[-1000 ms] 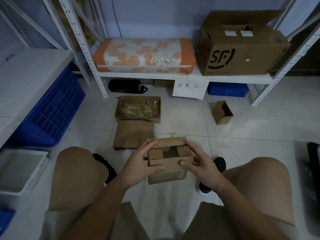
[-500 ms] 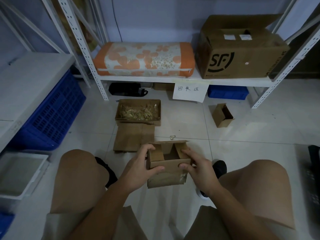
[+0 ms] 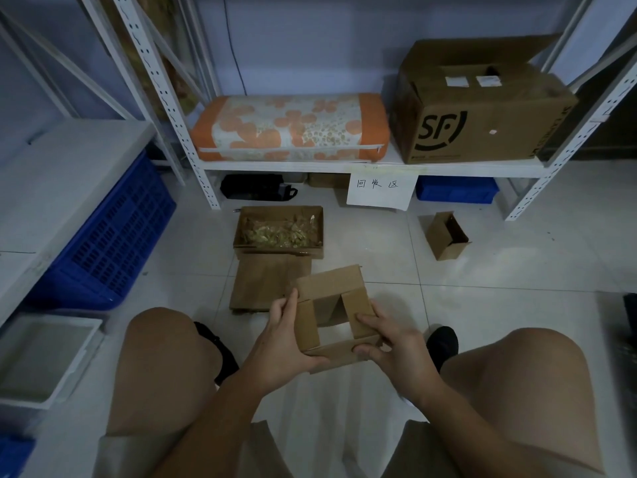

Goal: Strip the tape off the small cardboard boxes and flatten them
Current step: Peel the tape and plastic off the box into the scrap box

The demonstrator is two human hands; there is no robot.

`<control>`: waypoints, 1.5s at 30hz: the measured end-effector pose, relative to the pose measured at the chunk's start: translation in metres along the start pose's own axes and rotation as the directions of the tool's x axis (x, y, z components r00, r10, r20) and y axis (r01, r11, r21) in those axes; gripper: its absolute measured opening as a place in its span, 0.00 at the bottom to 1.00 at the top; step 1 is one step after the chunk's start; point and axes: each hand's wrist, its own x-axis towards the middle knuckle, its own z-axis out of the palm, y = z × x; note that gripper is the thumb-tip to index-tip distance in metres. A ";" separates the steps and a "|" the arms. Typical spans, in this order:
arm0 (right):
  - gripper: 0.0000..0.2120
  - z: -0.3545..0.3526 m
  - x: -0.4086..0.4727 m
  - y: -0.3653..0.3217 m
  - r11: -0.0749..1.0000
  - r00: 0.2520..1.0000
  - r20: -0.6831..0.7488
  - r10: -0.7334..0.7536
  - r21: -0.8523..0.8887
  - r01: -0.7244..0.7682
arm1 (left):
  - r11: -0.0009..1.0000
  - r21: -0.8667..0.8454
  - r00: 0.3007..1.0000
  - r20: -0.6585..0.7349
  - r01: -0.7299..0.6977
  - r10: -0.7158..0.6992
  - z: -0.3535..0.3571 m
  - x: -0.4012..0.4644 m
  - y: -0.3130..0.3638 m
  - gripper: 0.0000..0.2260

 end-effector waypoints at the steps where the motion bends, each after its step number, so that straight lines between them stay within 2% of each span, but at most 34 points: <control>1: 0.30 0.000 0.000 0.000 1.000 1.000 -0.013 -0.009 -0.014 0.009 | 1.000 -0.011 1.000 0.003 0.005 -0.005 0.001 0.000 0.000 0.64; 4: 0.36 0.001 0.002 0.000 0.997 0.999 -0.031 -0.031 -0.065 0.029 | 0.999 -0.045 1.000 0.015 -0.003 0.003 0.001 0.001 0.000 0.62; 9: 0.58 0.002 0.005 0.007 0.984 0.995 0.090 0.042 -0.179 -0.025 | 0.997 -0.007 0.996 0.048 -0.076 0.077 0.001 -0.001 0.002 0.59; 12: 0.62 0.004 0.007 0.013 0.971 0.988 0.121 0.095 -0.231 -0.065 | 0.992 0.061 0.993 0.053 -0.113 0.109 0.007 -0.002 0.003 0.57; 17: 0.56 0.005 0.008 0.010 0.961 0.984 0.163 0.072 -0.277 -0.024 | 0.997 0.033 0.996 -0.039 -0.075 0.076 0.009 0.000 0.002 0.58; 23: 0.54 0.002 0.006 0.011 0.967 0.987 0.160 -0.003 -0.251 0.043 | 0.991 0.049 0.992 -0.011 -0.122 0.123 0.006 -0.002 0.003 0.56; 27: 0.53 0.001 0.004 0.011 0.948 0.979 0.202 -0.015 -0.309 0.078 | 0.985 0.047 0.986 0.015 -0.164 0.164 0.005 -0.004 0.003 0.53; 35: 0.45 0.005 0.004 0.008 0.939 0.974 0.226 -0.029 -0.327 0.104 | 0.973 0.048 0.973 -0.050 -0.224 0.227 0.011 -0.003 0.003 0.47; 38: 0.42 0.005 0.004 0.005 0.962 0.970 0.241 -0.010 -0.263 0.076 | 0.989 0.003 0.987 -0.071 -0.147 0.147 0.008 -0.002 0.004 0.56; 40: 0.39 0.002 0.004 0.002 0.982 0.967 0.256 0.019 -0.187 0.030 | 0.988 -0.141 0.996 -0.072 -0.067 0.057 0.002 -0.001 0.004 0.61; 42: 0.36 -0.001 0.004 -0.001 0.996 0.962 0.269 0.040 -0.091 -0.015 | 0.957 -0.290 0.998 -0.056 0.004 -0.021 -0.005 0.002 0.001 0.62; 45: 0.33 -0.007 0.002 -0.002 0.997 0.962 0.267 0.062 0.027 -0.072 | 0.949 -0.312 0.996 -0.057 0.042 -0.063 -0.012 0.006 -0.006 0.62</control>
